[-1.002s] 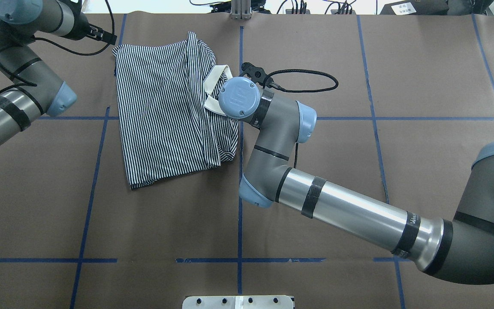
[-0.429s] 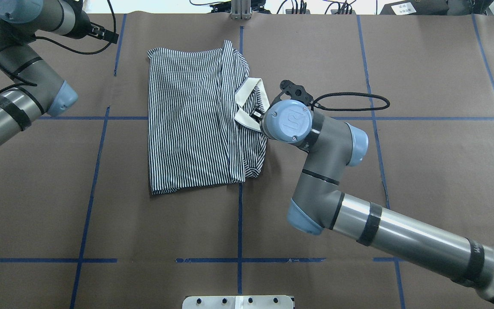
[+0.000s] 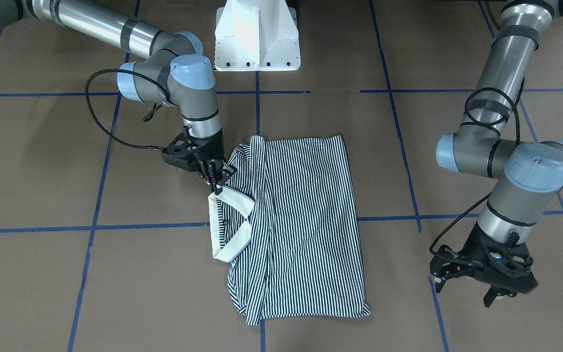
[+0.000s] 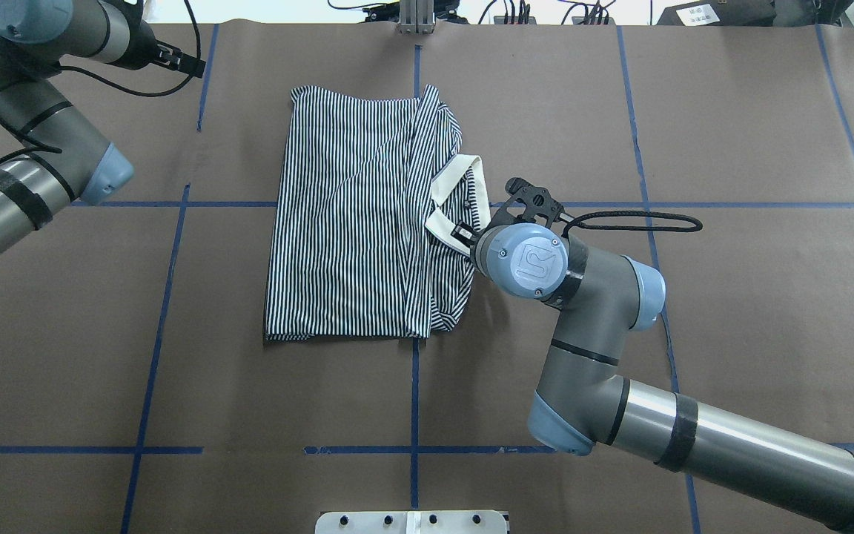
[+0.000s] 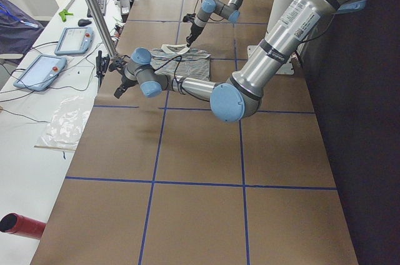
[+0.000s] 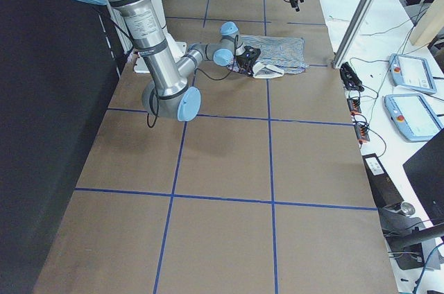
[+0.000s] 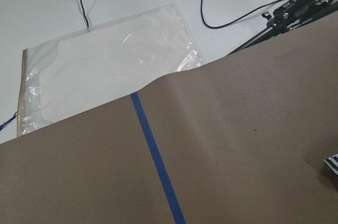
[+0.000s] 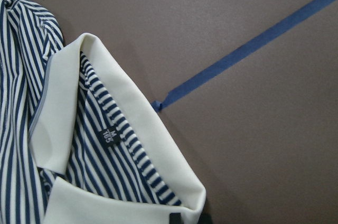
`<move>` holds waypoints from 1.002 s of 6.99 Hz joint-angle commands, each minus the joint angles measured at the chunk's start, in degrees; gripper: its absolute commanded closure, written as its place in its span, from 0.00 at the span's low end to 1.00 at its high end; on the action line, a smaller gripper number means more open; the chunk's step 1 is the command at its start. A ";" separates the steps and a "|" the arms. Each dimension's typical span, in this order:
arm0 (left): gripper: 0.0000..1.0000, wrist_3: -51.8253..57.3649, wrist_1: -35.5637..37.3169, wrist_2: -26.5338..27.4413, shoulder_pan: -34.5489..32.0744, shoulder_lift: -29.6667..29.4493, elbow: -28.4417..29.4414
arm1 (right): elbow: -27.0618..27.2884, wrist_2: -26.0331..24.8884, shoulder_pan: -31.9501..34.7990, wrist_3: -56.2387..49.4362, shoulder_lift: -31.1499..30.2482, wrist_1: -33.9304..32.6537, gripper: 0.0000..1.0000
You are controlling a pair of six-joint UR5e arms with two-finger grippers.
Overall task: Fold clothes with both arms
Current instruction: 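Pull the collar toward the robot with the right gripper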
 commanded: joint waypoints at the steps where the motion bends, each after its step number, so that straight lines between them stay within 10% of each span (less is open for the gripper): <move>1: 0.00 0.00 0.00 0.00 0.18 0.05 -0.14 | 1.63 -0.03 0.36 -2.32 -1.23 -0.37 0.00; 5: 0.00 0.00 -0.08 -0.09 0.27 0.05 -0.23 | 15.00 -0.55 -1.73 -18.31 -0.29 -18.83 0.00; 7: 0.00 0.00 -0.08 -0.09 0.27 0.23 -0.41 | 14.65 -13.74 -6.20 -18.24 0.07 -16.72 0.05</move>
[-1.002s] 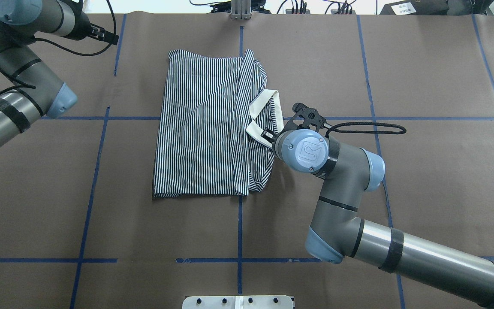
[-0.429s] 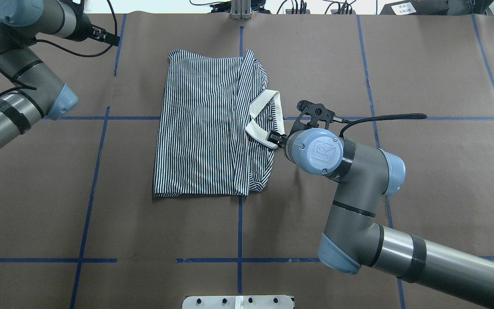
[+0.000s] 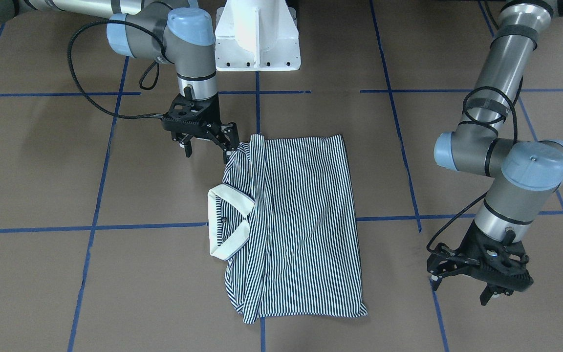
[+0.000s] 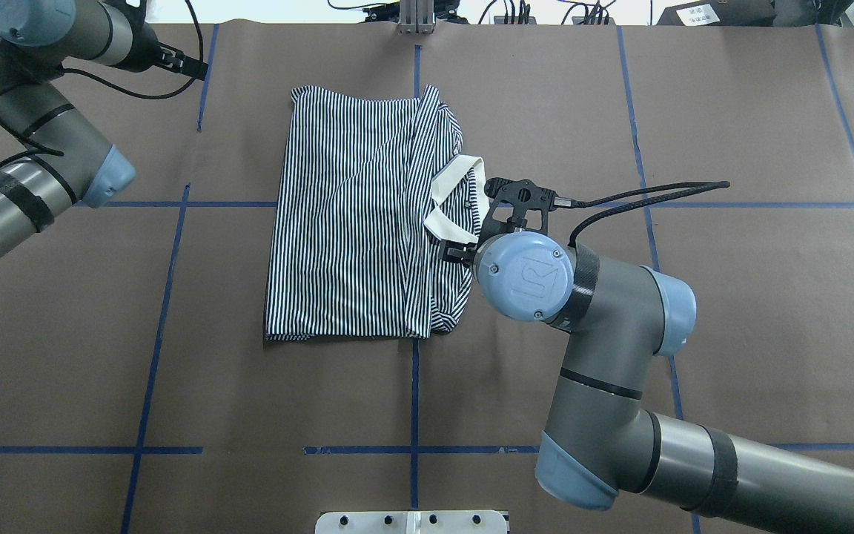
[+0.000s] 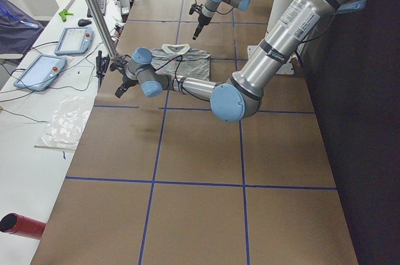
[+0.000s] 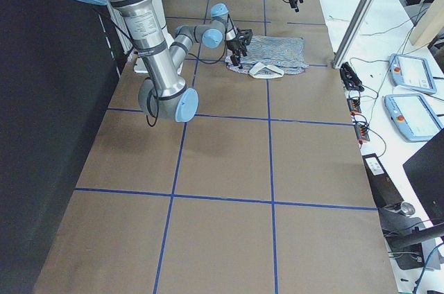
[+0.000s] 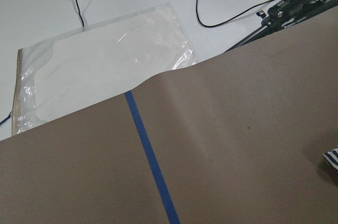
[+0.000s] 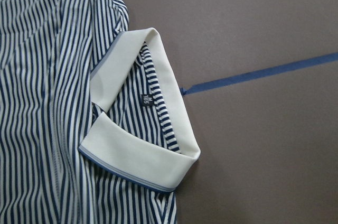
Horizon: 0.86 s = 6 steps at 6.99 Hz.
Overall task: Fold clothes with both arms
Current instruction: 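Pull the collar toward the robot with the right gripper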
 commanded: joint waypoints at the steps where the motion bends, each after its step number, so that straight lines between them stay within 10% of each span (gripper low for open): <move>1: 0.00 0.00 0.05 -0.01 0.00 1.42 -1.77 | 0.40 -10.07 -3.30 0.40 1.53 0.85 0.15; 4: 0.00 0.00 0.22 -2.47 0.00 2.14 -2.40 | -0.04 -13.25 -4.36 -24.73 2.86 9.31 0.10; 6: 0.00 0.00 0.23 -3.43 -0.09 2.22 -2.40 | -0.21 -7.66 -4.53 -33.82 5.04 -1.16 0.20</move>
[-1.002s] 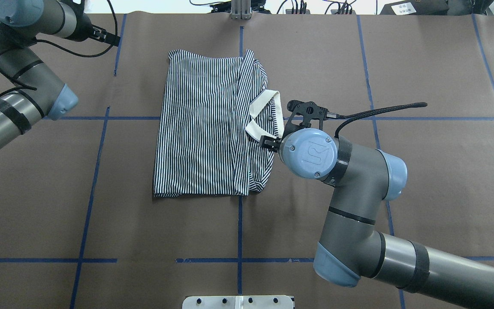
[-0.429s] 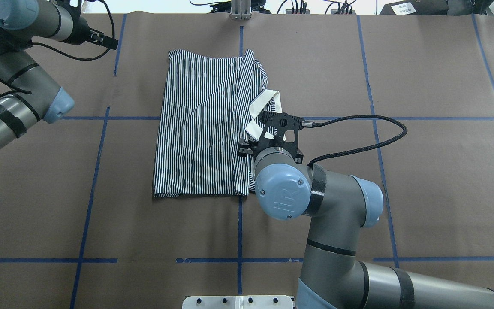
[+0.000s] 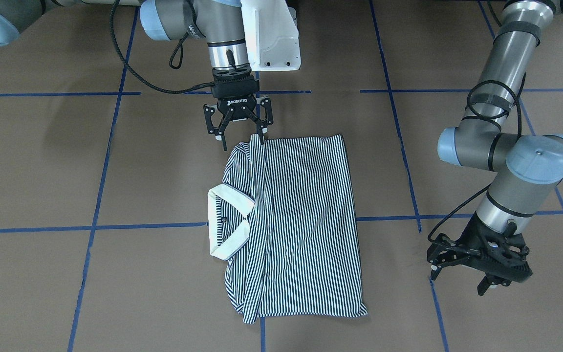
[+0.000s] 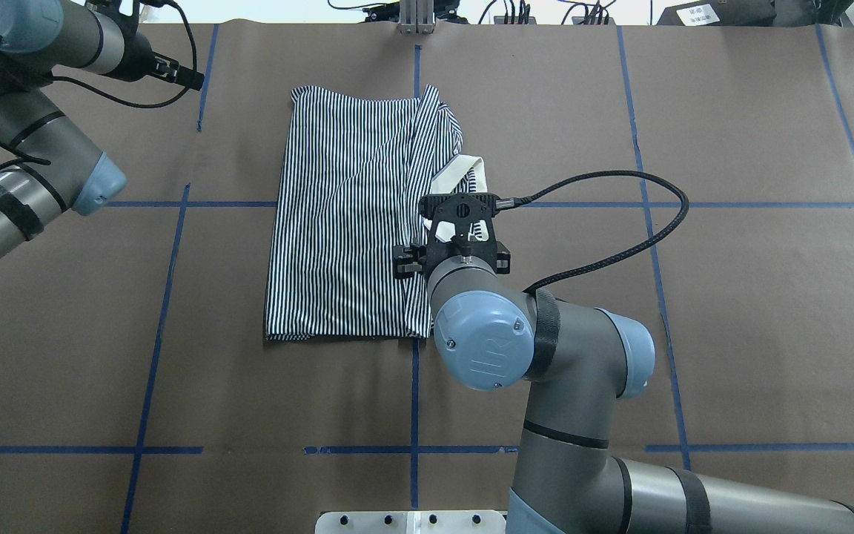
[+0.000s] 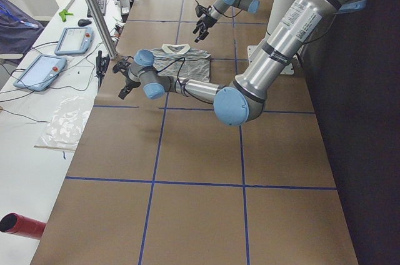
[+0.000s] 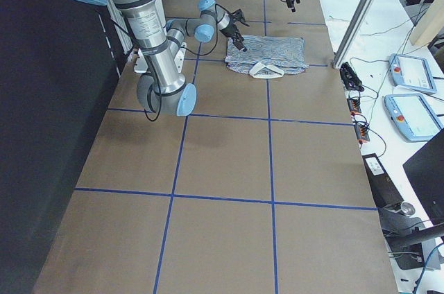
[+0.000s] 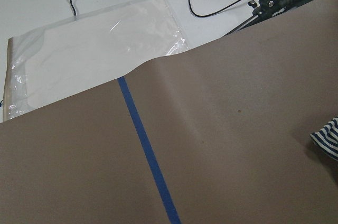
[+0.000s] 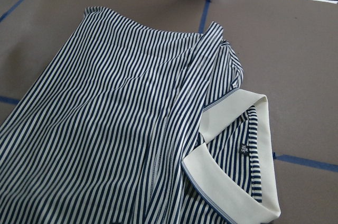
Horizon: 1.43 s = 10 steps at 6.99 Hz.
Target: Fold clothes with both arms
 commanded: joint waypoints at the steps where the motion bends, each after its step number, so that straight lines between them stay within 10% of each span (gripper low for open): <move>1: 0.00 0.00 -0.29 -0.78 0.01 0.95 -0.37 | -0.27 2.97 -0.43 -10.87 3.33 -11.48 0.17; 4: 0.00 0.00 -0.30 -0.78 0.01 1.31 -0.37 | -10.36 3.23 -2.45 -14.59 10.54 -13.38 0.22; 10: 0.00 -1.76 -0.38 -1.22 0.01 1.31 -0.37 | -12.57 7.10 -4.65 -22.14 10.74 -17.86 0.39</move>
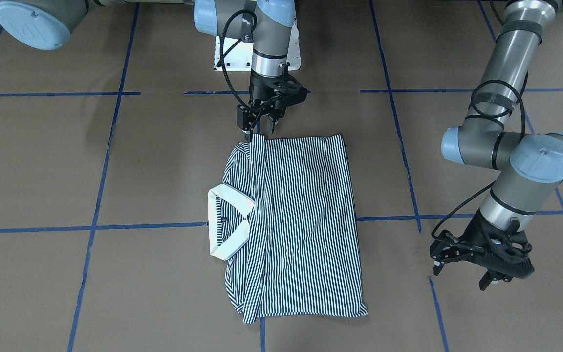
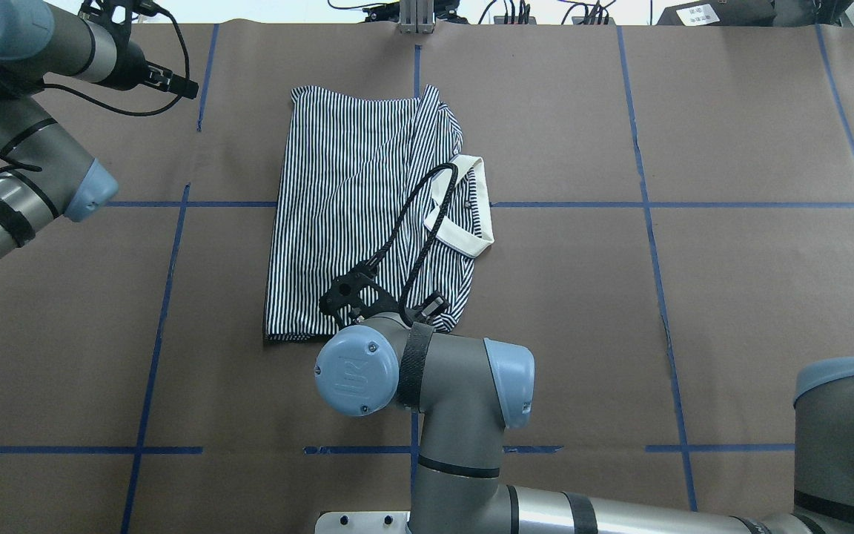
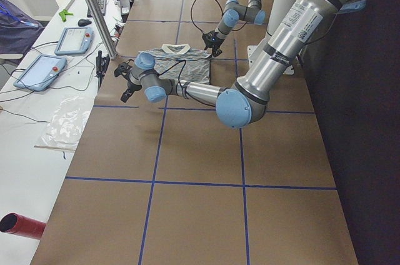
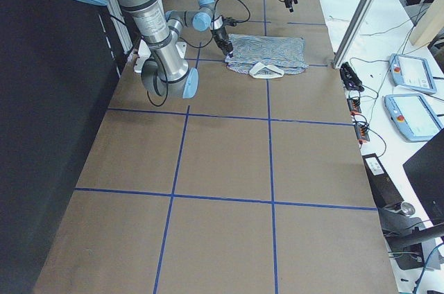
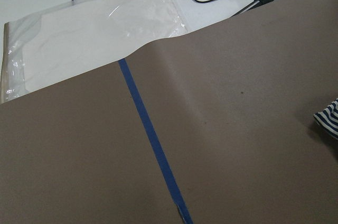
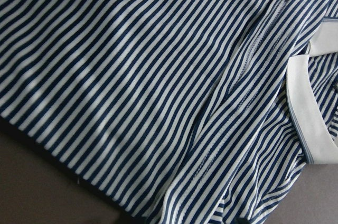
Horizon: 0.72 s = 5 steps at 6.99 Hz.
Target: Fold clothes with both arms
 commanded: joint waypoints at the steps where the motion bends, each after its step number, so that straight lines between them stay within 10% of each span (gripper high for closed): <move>1: 0.00 -0.58 -0.06 -0.12 0.04 -0.09 0.00 | -0.36 -0.19 0.04 -2.48 -0.04 -0.03 0.42; 5: 0.00 -0.58 -0.06 -0.12 0.04 0.00 0.00 | -0.44 -0.19 -0.05 -3.19 0.40 0.32 0.49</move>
